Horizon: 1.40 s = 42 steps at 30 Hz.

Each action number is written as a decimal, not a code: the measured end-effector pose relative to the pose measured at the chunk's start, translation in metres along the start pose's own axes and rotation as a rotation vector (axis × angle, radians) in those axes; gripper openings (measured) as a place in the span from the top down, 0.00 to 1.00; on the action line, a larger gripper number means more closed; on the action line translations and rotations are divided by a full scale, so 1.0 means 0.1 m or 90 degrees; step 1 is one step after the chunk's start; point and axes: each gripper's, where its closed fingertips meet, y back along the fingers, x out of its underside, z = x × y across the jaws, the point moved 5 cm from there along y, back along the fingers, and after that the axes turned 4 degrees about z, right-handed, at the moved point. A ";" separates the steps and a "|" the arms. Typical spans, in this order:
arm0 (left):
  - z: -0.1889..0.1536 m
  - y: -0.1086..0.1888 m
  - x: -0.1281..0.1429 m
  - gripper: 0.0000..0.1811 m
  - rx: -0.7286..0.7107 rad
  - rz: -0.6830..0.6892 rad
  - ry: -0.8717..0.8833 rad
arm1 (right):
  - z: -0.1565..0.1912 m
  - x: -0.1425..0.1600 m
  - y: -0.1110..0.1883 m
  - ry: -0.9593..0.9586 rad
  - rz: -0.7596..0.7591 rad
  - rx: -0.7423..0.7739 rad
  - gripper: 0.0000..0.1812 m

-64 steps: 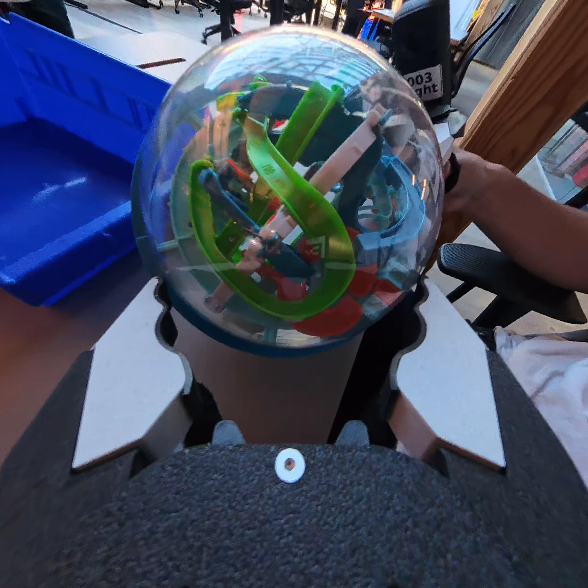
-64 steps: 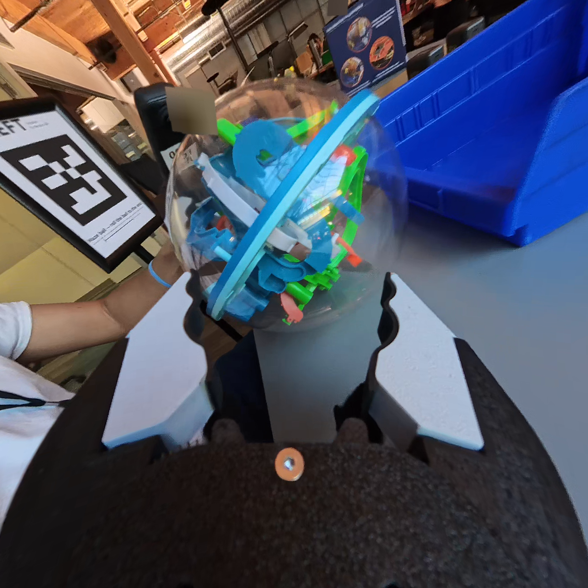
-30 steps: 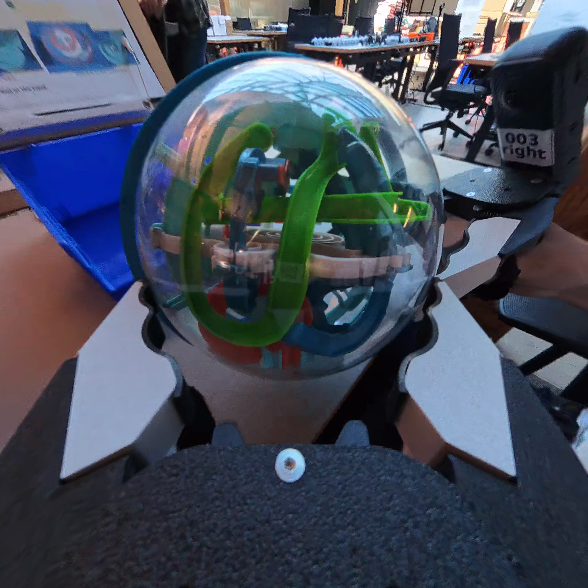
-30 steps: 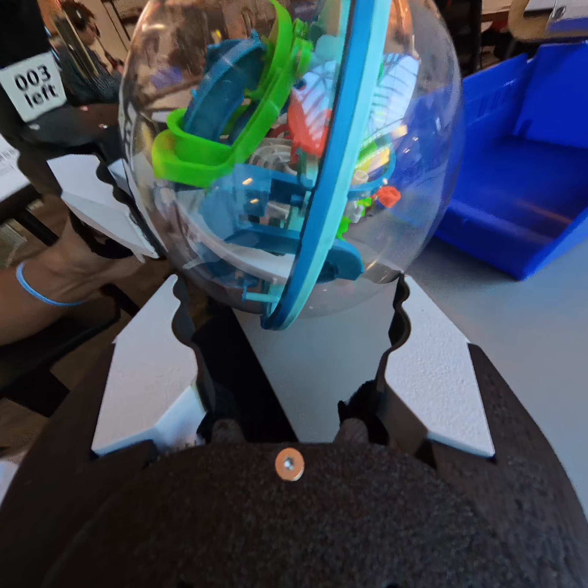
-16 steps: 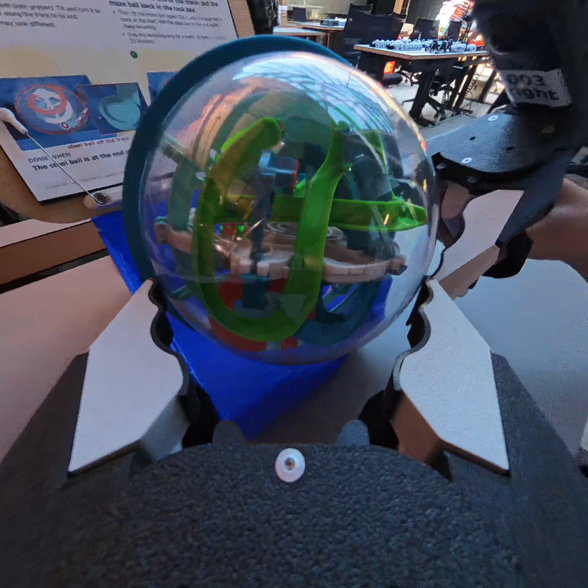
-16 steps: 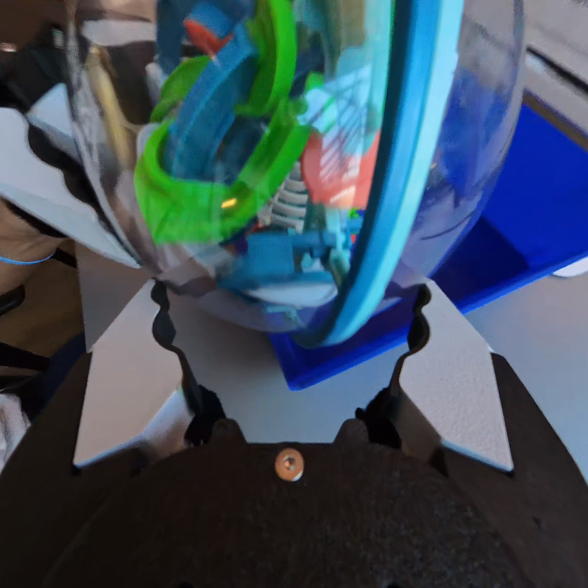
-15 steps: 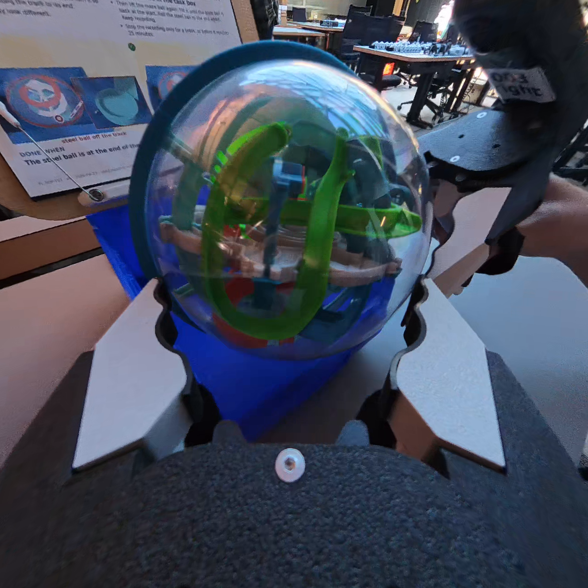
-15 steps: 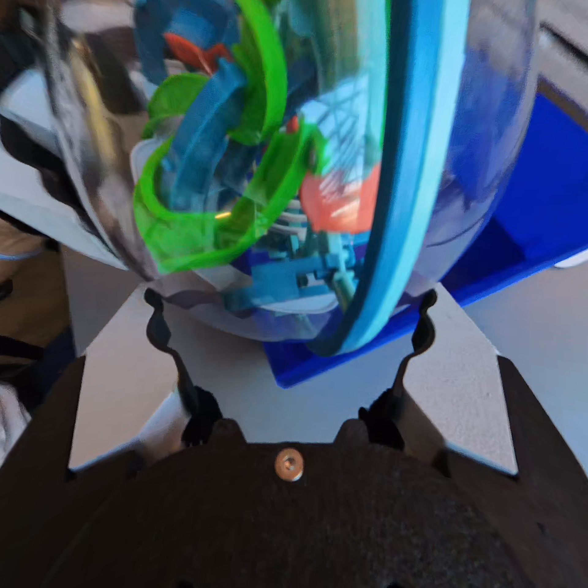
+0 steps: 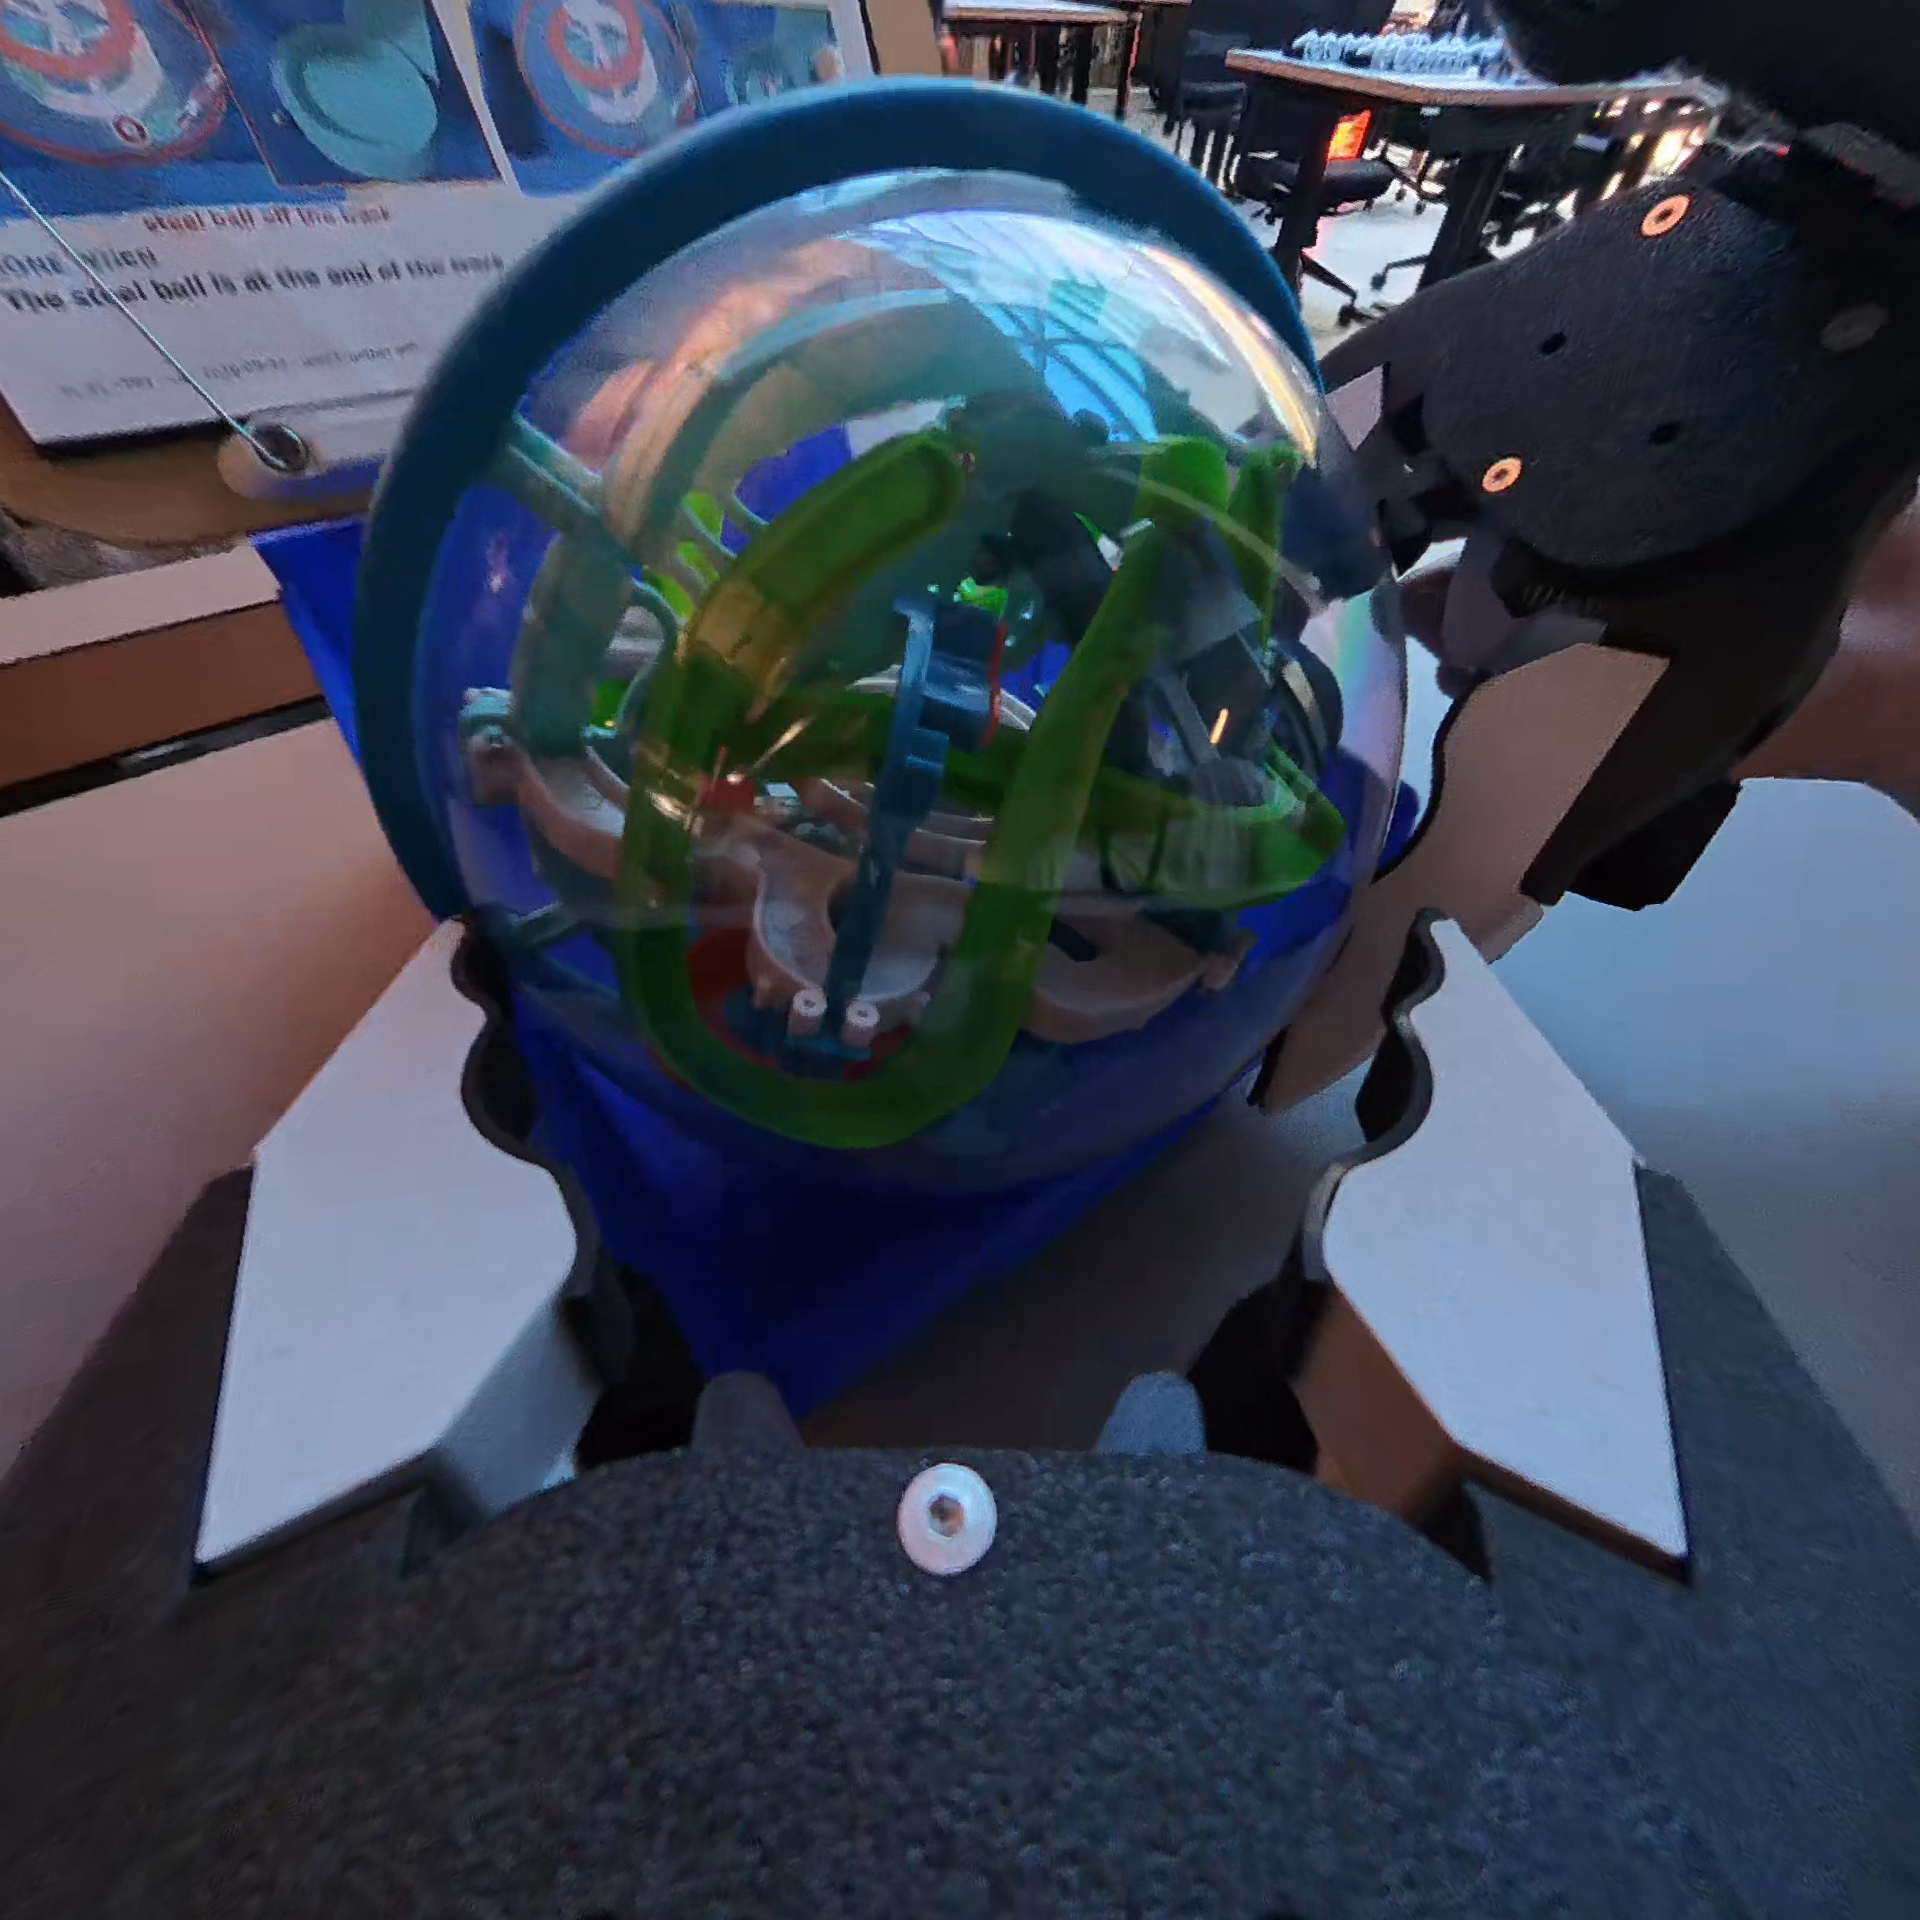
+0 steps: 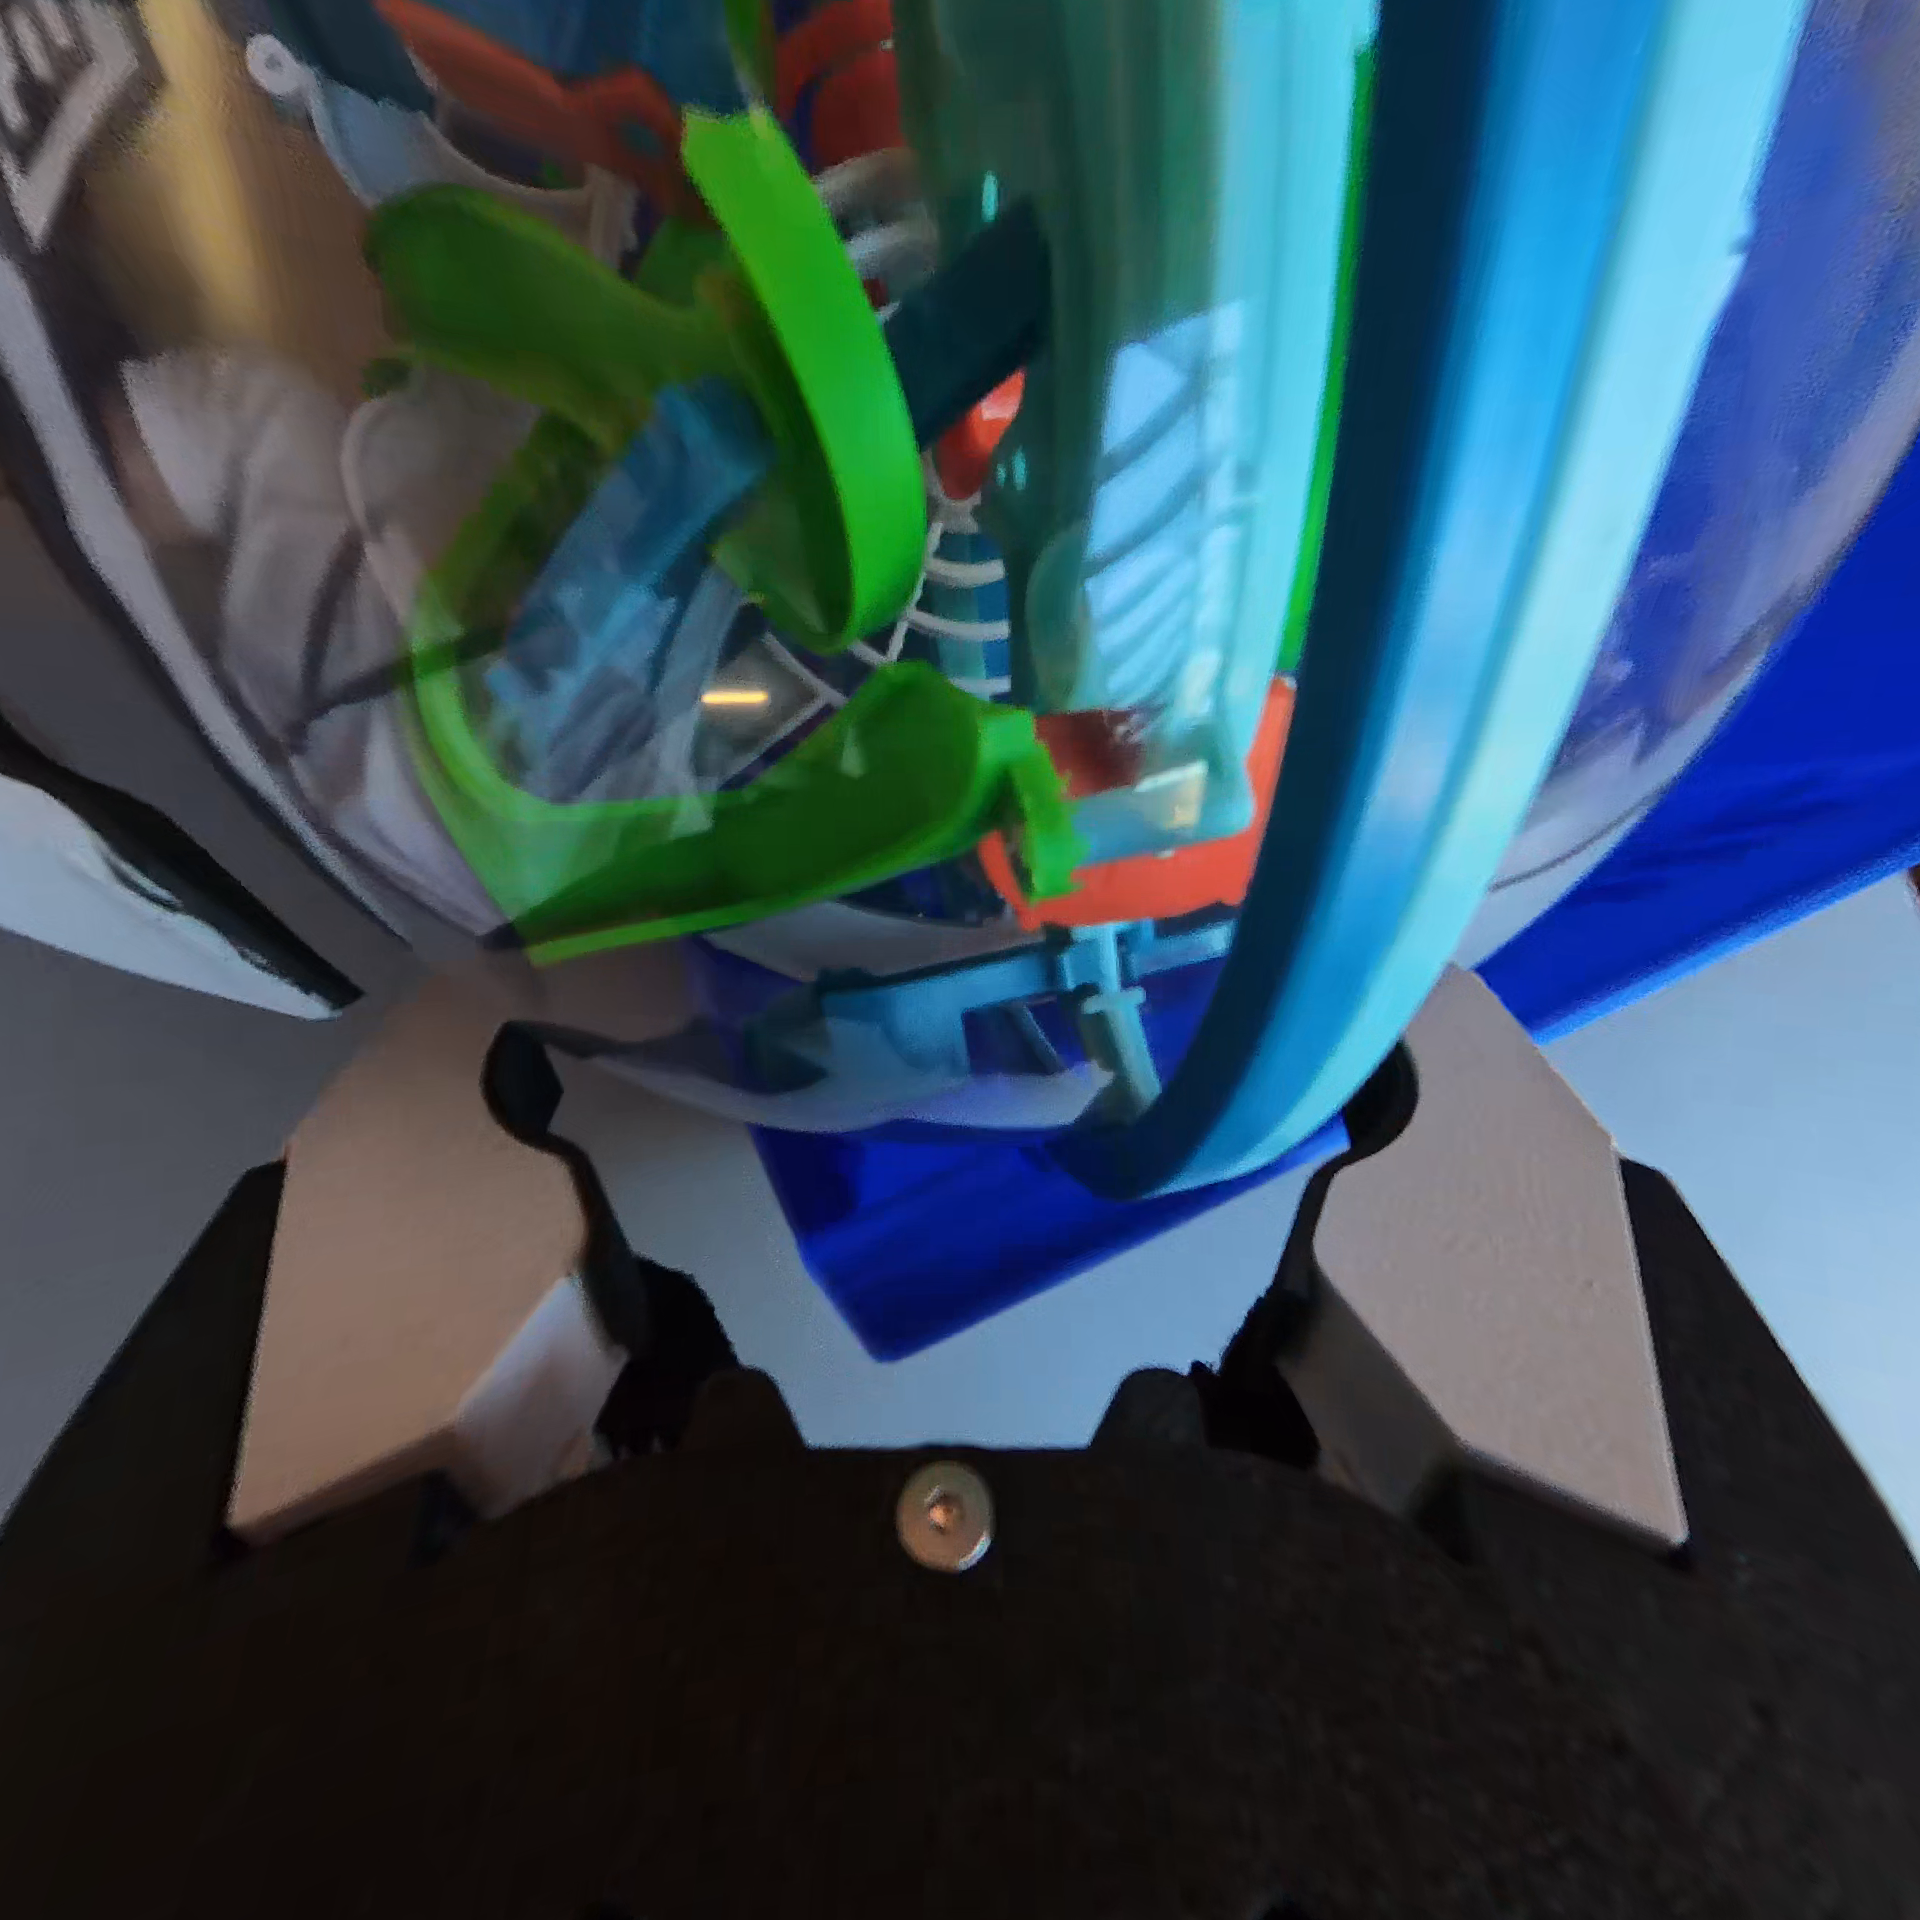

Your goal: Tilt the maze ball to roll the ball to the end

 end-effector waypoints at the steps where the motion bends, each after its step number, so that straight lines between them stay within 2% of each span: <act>1: -0.03 0.08 -0.04 0.12 -0.011 -0.012 -0.019 | 0.04 -0.04 0.06 0.010 -0.014 0.011 0.16; 5: -0.19 0.50 -0.12 0.13 -0.004 -0.050 -0.027 | 0.36 -0.14 0.36 0.020 -0.075 0.013 0.16; 8: -0.33 0.74 0.08 0.13 0.021 -0.038 0.009 | 0.70 -0.09 0.47 -0.013 -0.127 -0.037 0.16; 10: -0.45 0.83 0.32 0.12 0.045 -0.021 0.042 | 0.90 0.03 0.45 -0.040 -0.148 -0.069 0.17; 13: -0.58 0.92 0.54 0.15 0.046 -0.052 0.042 | 1.12 0.20 0.39 -0.056 -0.195 -0.074 0.16; 17: -0.69 0.95 0.61 0.13 0.047 -0.020 0.023 | 1.27 0.34 0.34 -0.073 -0.169 -0.065 0.16; 19: -0.73 0.98 0.66 0.12 0.071 -0.013 0.059 | 1.34 0.41 0.32 -0.091 -0.168 -0.080 0.16; 23: -0.75 0.99 0.74 0.17 0.061 -0.027 0.035 | 1.38 0.52 0.25 -0.098 -0.166 -0.090 0.16; 27: -0.86 1.07 0.74 0.12 0.076 -0.021 0.042 | 1.48 0.58 0.23 -0.121 -0.159 -0.127 0.15; 34: -0.95 1.13 0.76 0.13 0.079 -0.041 0.024 | 1.57 0.67 0.25 -0.134 -0.187 -0.135 0.15; 37: -0.91 1.13 0.83 0.19 0.093 -0.071 0.046 | 1.50 0.67 0.27 -0.136 -0.277 -0.135 0.16; 39: -0.89 1.10 0.86 0.19 0.119 -0.066 0.076 | 1.43 0.67 0.30 -0.179 -0.364 -0.144 0.18; 42: -0.85 1.09 0.86 0.25 0.122 -0.061 0.067 | 1.34 0.71 0.30 -0.219 -0.398 -0.182 0.18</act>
